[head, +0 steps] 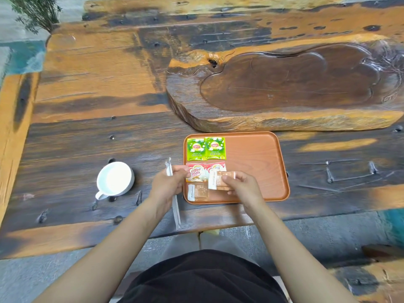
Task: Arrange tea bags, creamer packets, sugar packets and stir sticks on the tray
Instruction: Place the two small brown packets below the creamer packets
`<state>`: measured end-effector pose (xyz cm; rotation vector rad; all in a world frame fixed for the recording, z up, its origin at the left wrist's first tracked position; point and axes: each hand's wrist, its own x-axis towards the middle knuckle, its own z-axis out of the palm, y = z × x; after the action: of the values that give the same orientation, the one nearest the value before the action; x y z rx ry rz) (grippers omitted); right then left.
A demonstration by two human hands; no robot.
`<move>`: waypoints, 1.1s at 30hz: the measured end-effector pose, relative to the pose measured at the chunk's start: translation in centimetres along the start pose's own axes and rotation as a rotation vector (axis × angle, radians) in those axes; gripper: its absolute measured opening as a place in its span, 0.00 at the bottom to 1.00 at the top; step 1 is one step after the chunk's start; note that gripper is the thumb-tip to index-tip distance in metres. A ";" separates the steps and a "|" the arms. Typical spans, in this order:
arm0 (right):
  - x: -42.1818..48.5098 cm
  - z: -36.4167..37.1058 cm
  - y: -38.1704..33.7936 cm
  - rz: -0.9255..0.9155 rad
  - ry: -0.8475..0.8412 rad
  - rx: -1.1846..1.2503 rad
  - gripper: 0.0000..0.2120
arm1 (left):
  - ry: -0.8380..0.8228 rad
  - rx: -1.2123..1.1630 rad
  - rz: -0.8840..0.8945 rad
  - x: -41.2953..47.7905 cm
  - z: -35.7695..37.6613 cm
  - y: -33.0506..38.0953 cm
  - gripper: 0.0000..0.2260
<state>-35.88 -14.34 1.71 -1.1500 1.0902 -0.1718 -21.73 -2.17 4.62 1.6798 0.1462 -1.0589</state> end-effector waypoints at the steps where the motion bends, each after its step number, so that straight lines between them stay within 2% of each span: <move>1: 0.3 -0.7 0.4 0.030 0.047 -0.036 0.09 | 0.021 -0.034 -0.030 0.3 -0.6 0.1 0.03; 6: 1.2 -0.7 3.0 0.174 0.043 -0.254 0.10 | -0.003 -0.282 -0.185 1.4 -3.4 0.3 0.07; 8: 1.6 0.3 3.6 0.141 0.060 -0.332 0.10 | -0.012 -0.303 -0.210 1.3 -4.0 0.1 0.07; 11: 2.1 1.1 3.6 0.061 0.085 -0.450 0.04 | -0.016 -0.303 -0.230 1.1 -4.4 -0.4 0.07; 18: 2.0 1.5 3.9 -0.038 0.205 -0.848 0.14 | -0.022 -0.296 -0.243 0.8 -4.0 -0.9 0.06; 21: 1.8 1.6 4.0 -0.108 0.238 -0.862 0.16 | -0.043 -0.281 -0.243 0.8 -3.8 -0.8 0.06; 28: 1.7 1.1 4.4 -0.138 0.216 -0.810 0.17 | -0.044 -0.259 -0.249 0.7 -3.4 -0.9 0.05; 33: 0.7 1.1 2.3 -0.185 0.244 -0.640 0.10 | -0.096 -0.389 -0.235 0.4 -2.4 0.3 0.08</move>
<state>-35.59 -13.01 -0.61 -1.8425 1.2976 -0.1096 -19.98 -0.48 4.56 1.2793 0.4654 -1.1960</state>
